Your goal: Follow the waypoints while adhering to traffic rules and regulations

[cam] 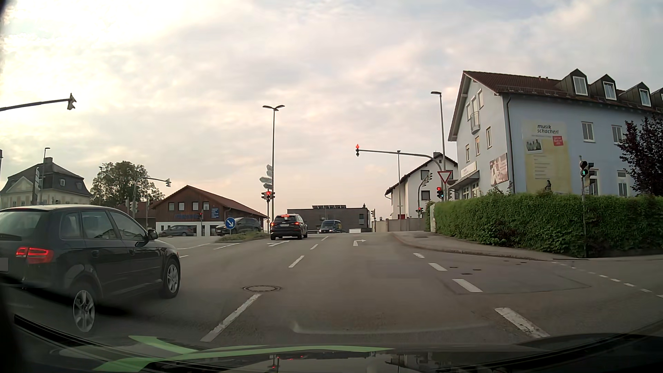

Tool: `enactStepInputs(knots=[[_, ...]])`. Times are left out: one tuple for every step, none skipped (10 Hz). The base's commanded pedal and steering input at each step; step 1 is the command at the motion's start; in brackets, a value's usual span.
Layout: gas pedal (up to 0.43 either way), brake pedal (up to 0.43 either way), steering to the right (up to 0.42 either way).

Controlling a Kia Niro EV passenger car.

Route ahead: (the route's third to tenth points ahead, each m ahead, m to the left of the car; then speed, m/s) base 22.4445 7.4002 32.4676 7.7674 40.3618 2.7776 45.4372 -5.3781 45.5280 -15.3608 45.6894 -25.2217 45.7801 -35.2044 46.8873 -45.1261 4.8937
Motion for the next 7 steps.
enactStepInputs(knots=[[0.189, 0.0, -0.001], [0.177, 0.0, -0.002], [0.177, 0.0, -0.002], [0.13, 0.0, -0.002], [0.079, 0.0, -0.001], [0.079, 0.0, -0.001], [0.079, 0.0, -0.002]])
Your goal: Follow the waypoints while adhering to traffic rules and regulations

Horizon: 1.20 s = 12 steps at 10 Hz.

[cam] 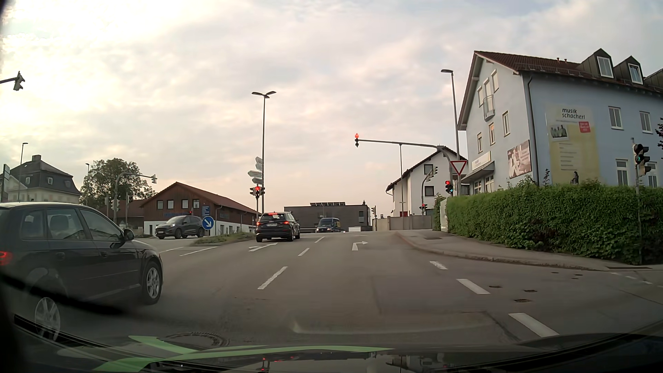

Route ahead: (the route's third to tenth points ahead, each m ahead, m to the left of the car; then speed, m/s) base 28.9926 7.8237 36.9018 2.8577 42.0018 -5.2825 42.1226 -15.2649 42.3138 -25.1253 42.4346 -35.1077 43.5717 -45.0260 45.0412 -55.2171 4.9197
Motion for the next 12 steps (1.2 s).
enactStepInputs(knots=[[0.079, 0.0, -0.002], [0.079, 0.0, -0.001], [0.079, 0.0, -0.001], [0.079, 0.0, -0.002], [0.079, 0.0, -0.002], [0.087, 0.0, -0.002], [0.087, 0.0, -0.002], [0.087, 0.0, -0.002], [0.087, 0.0, -0.002], [0.087, 0.0, -0.002], [0.087, 0.0, -0.001], [0.087, 0.0, -0.001]])
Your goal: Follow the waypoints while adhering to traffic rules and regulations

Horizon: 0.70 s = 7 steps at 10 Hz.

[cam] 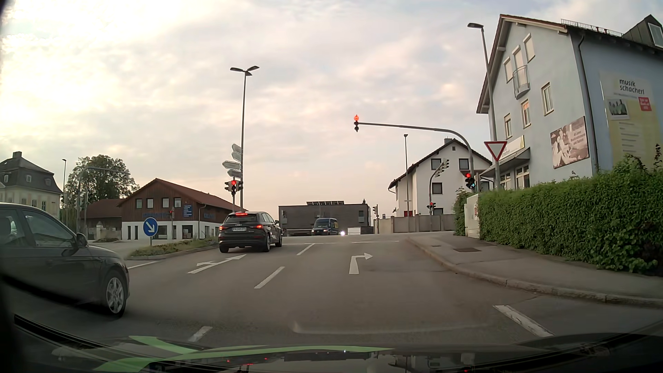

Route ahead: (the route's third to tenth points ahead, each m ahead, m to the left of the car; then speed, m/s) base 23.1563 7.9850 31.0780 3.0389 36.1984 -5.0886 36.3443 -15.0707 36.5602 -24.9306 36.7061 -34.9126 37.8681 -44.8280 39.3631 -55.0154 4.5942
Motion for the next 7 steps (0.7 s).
enactStepInputs(knots=[[0.087, 0.0, -0.001], [0.087, 0.0, -0.002], [0.087, 0.0, -0.001], [0.087, 0.0, 0.0], [0.079, 0.0, 0.001], [0.079, 0.0, 0.003], [0.079, 0.0, 0.005]])
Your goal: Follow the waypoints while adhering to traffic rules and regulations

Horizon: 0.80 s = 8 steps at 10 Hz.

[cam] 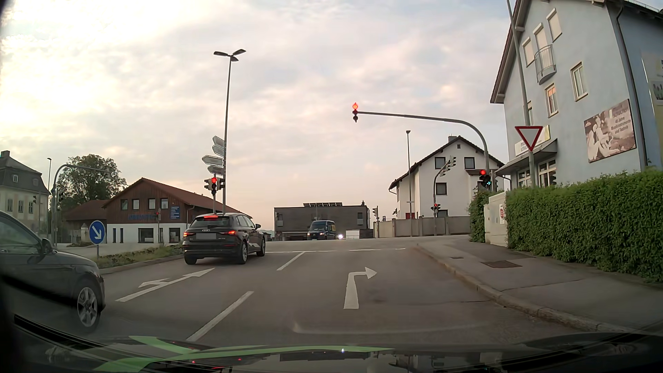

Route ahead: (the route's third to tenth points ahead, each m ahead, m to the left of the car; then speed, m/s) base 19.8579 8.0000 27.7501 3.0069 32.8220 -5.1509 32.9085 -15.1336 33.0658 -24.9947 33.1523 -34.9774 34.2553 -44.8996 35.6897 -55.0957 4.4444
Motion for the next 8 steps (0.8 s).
enactStepInputs(knots=[[0.079, 0.0, 0.005], [0.079, 0.0, 0.004], [0.079, 0.0, 0.004], [0.0, 0.0, 0.004], [0.0, 0.0, 0.004], [0.0, 0.0, 0.004], [0.0, 0.0, 0.004], [0.0, 0.0, 0.004]])
